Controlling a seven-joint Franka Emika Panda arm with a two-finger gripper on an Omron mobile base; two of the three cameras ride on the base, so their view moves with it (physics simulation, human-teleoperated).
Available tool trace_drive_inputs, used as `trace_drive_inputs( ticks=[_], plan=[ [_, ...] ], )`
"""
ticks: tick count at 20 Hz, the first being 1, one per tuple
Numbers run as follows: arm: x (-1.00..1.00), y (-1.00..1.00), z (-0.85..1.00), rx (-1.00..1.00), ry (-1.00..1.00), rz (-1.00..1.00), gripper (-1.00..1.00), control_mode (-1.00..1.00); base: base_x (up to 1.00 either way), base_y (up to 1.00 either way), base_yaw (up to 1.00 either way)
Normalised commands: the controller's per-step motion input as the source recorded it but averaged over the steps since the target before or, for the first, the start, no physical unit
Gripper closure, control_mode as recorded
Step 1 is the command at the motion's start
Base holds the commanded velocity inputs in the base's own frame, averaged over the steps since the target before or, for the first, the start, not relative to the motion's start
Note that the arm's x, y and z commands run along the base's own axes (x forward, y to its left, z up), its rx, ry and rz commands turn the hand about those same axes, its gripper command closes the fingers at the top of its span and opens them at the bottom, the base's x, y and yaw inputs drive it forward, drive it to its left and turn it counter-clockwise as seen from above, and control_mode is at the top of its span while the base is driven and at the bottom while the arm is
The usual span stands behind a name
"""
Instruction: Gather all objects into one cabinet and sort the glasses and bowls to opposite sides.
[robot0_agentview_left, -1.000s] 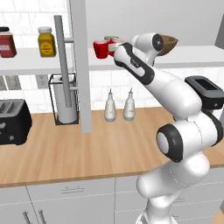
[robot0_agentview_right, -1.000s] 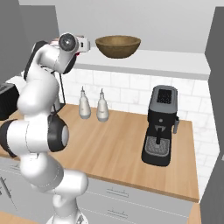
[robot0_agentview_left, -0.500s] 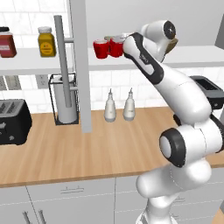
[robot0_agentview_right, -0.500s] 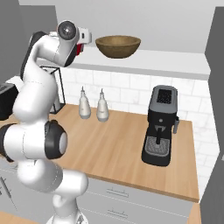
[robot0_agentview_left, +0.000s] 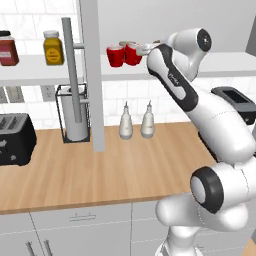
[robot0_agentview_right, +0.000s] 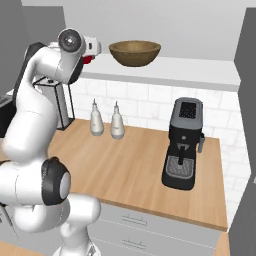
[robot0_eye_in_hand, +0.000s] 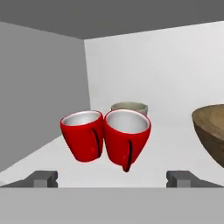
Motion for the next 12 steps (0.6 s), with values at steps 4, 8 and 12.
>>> trace_drive_inputs(
  ticks=[4, 8, 12],
  plan=[
    [-0.68, -0.03, -0.20, 0.01, -0.09, -0.07, -1.00, -1.00, 0.00, 0.00, 0.00],
    [-0.73, -0.03, 0.15, 0.07, 0.01, -0.23, -1.00, -1.00, 0.00, 0.00, 0.00],
    [-0.64, -0.01, 0.55, 0.10, 0.14, -0.30, -1.00, -1.00, 0.00, 0.00, 0.00]
  ],
)
